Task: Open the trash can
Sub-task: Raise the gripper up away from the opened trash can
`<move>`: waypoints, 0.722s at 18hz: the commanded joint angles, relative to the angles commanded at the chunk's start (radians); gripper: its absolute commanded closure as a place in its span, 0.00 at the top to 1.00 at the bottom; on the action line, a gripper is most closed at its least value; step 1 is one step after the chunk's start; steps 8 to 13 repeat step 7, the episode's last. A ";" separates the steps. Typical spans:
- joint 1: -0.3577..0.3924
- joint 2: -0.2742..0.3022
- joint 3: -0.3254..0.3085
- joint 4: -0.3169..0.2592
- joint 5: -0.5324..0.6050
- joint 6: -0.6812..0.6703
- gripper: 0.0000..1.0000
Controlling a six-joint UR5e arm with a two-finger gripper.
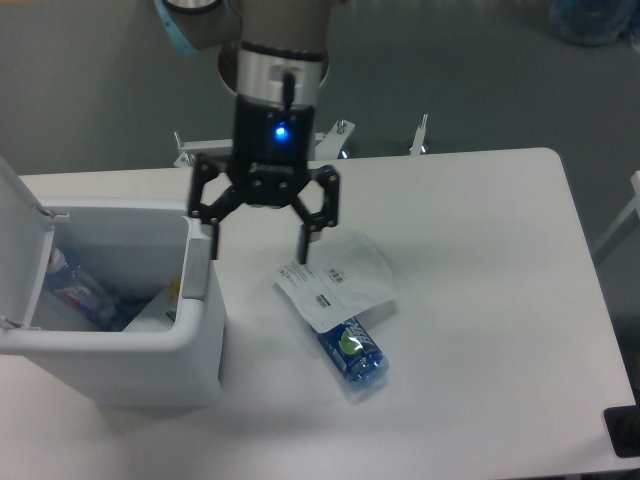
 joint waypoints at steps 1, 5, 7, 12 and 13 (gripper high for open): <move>0.017 -0.003 -0.003 0.000 0.031 0.037 1.00; 0.058 -0.003 -0.041 -0.008 0.204 0.241 1.00; 0.065 0.000 -0.067 -0.008 0.212 0.298 1.00; 0.065 0.000 -0.067 -0.008 0.212 0.298 1.00; 0.065 0.000 -0.067 -0.008 0.212 0.298 1.00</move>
